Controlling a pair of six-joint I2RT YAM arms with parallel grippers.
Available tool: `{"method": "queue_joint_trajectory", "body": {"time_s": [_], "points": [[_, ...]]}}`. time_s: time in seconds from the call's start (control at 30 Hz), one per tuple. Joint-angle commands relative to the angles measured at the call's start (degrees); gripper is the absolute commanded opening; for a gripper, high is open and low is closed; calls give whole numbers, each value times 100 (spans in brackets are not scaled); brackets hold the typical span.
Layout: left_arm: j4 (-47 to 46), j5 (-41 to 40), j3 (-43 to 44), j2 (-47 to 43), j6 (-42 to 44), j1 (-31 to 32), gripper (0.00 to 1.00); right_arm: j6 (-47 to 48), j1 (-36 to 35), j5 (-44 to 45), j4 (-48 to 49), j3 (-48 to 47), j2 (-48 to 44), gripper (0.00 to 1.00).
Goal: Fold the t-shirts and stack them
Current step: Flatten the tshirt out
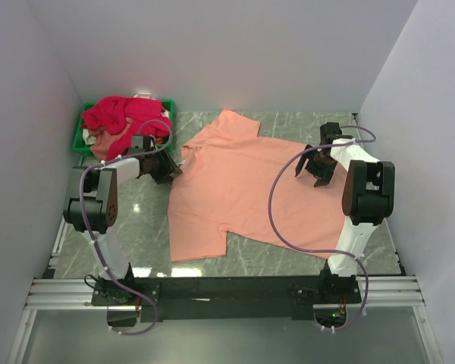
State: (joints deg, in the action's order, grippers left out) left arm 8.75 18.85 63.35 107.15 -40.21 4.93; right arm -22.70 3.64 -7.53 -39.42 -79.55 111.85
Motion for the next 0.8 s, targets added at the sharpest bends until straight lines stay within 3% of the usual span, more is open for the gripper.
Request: {"method": "queue_joint_trajectory", "body": {"time_s": [0.0,0.07,0.13,0.17,0.2,0.3,0.5,0.77], "points": [[-234,286,28,78,-154,78,54,-15,32,85,57,-61,-155,84],[-234,294,2,87,-172,105,50,-24,32,85,66,-43,-155,84],[-243,295,-51,69,-181,114,38,-15,32,94,66,-17,-146,84],[-164,234,-51,51,-163,114,31,-24,32,102,66,-17,-138,84],[-85,163,-25,25,-137,114,16,-33,32,111,75,-8,-120,84],[231,-232,106,-107,21,114,0,-24,32,138,57,1,-76,84],[933,-1155,545,-370,382,114,1,-59,58,322,-48,-26,100,84],[1743,-2228,872,-792,698,114,40,-77,155,366,-119,18,276,84]]}}
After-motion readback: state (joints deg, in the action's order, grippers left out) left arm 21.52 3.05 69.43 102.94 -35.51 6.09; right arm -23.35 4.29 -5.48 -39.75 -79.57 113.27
